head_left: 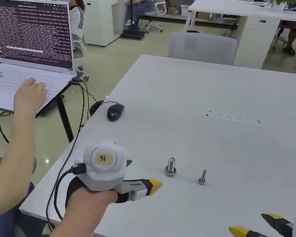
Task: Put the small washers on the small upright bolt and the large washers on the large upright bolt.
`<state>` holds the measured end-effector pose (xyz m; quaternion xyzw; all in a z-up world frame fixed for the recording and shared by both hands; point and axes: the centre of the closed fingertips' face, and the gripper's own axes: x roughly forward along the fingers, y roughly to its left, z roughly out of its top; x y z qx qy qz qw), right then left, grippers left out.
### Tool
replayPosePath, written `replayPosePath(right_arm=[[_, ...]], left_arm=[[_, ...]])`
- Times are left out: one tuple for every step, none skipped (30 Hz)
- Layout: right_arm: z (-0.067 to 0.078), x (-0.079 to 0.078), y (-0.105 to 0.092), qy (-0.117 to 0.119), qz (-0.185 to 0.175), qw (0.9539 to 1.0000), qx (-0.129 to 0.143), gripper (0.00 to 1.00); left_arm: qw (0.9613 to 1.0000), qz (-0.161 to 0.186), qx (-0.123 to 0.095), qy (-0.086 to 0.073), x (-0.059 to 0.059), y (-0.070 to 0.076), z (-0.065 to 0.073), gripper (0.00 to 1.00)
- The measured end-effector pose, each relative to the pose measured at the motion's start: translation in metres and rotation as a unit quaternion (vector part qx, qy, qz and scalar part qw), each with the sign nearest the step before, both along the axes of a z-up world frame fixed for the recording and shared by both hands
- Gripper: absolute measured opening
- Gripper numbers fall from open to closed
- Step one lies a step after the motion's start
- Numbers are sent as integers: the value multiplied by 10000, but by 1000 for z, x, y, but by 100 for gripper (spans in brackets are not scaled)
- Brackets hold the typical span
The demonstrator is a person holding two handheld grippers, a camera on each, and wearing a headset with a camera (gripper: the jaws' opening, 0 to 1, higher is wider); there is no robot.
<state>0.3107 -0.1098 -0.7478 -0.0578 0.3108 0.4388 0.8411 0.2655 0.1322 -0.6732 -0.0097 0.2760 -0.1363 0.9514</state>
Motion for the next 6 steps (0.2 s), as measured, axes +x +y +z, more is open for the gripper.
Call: replayPosePath(right_arm=[[0,1,-1,-13,-7,10000,10,69],[1,1,-1,-22,-10,10000,23,69],[2,0,0,-24,-10,10000,40,69],[2,0,0,-26,-7,10000,43,69],[2,0,0,-26,-5,10000,41,69],[1,-1,0,-19,7,10000,30,69]], left_arm=[[10000,-6,9,2,0,-1,0,61],[10000,-7,11,2,0,-1,0,61],[10000,-2,10,-1,0,-2,0,61],[10000,-1,5,-4,0,-2,0,61],[10000,3,-2,-7,0,-3,0,61],[10000,12,-11,-8,0,-4,-1,61]])
